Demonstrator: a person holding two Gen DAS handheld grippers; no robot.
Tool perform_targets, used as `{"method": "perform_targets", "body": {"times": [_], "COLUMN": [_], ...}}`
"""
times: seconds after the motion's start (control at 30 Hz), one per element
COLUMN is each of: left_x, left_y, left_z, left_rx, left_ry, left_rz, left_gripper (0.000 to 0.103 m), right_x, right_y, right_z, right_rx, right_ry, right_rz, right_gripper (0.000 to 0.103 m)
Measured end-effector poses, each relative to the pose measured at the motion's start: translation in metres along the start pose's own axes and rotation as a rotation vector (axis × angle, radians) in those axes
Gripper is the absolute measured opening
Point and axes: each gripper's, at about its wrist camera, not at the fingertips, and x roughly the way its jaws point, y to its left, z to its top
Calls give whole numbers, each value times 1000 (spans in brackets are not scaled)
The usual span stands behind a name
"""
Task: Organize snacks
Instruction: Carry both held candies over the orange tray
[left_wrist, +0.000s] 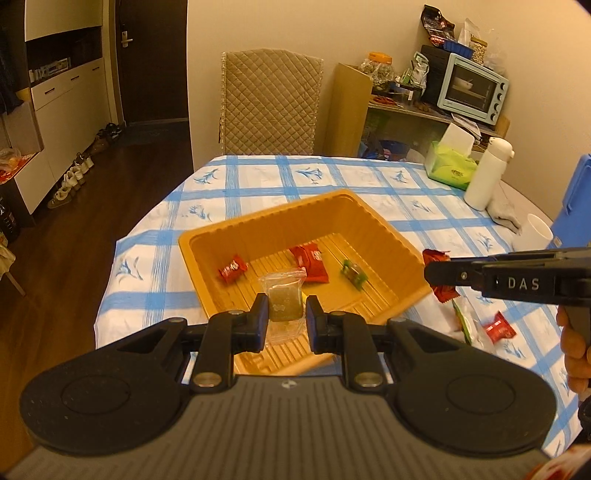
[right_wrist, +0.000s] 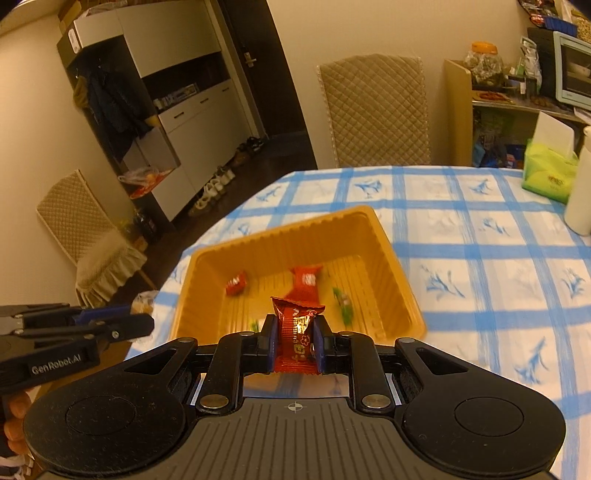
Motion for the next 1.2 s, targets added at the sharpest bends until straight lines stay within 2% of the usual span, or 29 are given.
{"method": "perform_targets", "body": {"times": [0.3,0.63,1.2], "left_x": [33,64,84], "left_y": [13,22,32], "left_z": [15,20,18], "left_rx": [-4,-11,-22], "left_ry": [31,72,116], "left_rz": [4,-1,-11], "left_gripper": [19,19,19], "right_x": [37,76,112], "right_y": [-1,-9,-12], "right_z": [18,18,14], "right_rx": [11,19,21], "right_ry": [17,78,141], "right_rz": [-5,-26,-40], "right_gripper": [20,20,20]}}
